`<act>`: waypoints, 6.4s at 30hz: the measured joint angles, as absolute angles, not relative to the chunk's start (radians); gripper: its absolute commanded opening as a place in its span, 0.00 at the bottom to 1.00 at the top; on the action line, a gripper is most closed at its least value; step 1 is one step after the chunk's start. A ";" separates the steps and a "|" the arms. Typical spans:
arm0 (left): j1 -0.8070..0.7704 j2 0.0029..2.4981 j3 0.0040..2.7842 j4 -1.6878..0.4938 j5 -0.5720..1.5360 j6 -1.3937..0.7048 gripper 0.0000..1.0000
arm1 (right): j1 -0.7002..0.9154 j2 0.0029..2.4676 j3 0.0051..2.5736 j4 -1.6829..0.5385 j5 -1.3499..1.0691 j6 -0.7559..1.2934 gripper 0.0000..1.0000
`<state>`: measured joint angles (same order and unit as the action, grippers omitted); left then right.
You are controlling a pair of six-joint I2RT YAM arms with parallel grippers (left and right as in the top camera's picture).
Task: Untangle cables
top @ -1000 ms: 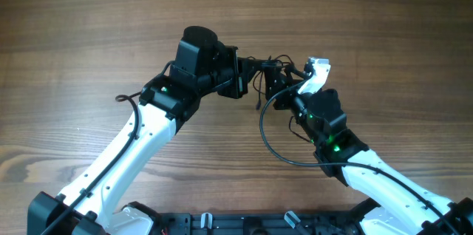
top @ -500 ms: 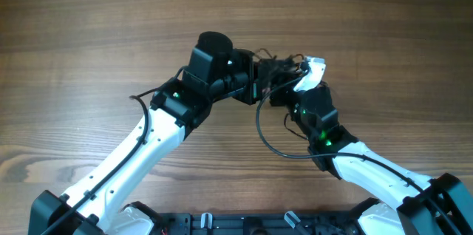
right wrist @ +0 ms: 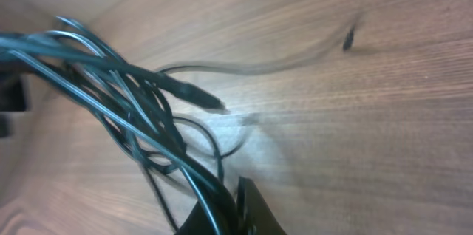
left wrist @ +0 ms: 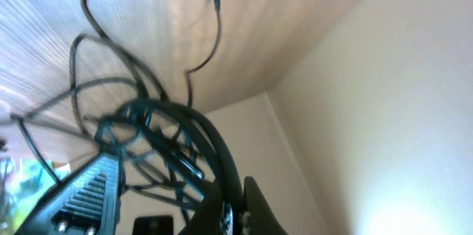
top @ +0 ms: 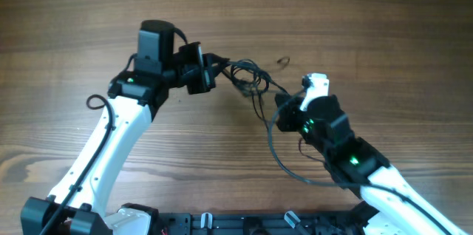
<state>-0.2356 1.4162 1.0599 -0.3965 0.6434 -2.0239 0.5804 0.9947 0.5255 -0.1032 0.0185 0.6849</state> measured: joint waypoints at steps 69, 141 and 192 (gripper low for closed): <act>-0.494 1.692 1.076 -0.257 0.439 -0.886 0.59 | 0.382 0.803 0.473 -0.072 -0.094 1.021 1.00; 0.330 0.850 1.226 -0.932 0.348 -0.540 0.08 | -0.041 1.222 0.477 0.295 -1.000 0.707 0.05; -0.701 1.815 1.198 -0.445 0.516 -0.849 0.52 | 0.168 0.678 0.479 -0.589 -0.021 0.912 1.00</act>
<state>-0.7010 1.8153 1.1984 -0.4454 0.5159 -0.8486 0.1684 0.6777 0.4793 -0.5892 -0.0208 0.9123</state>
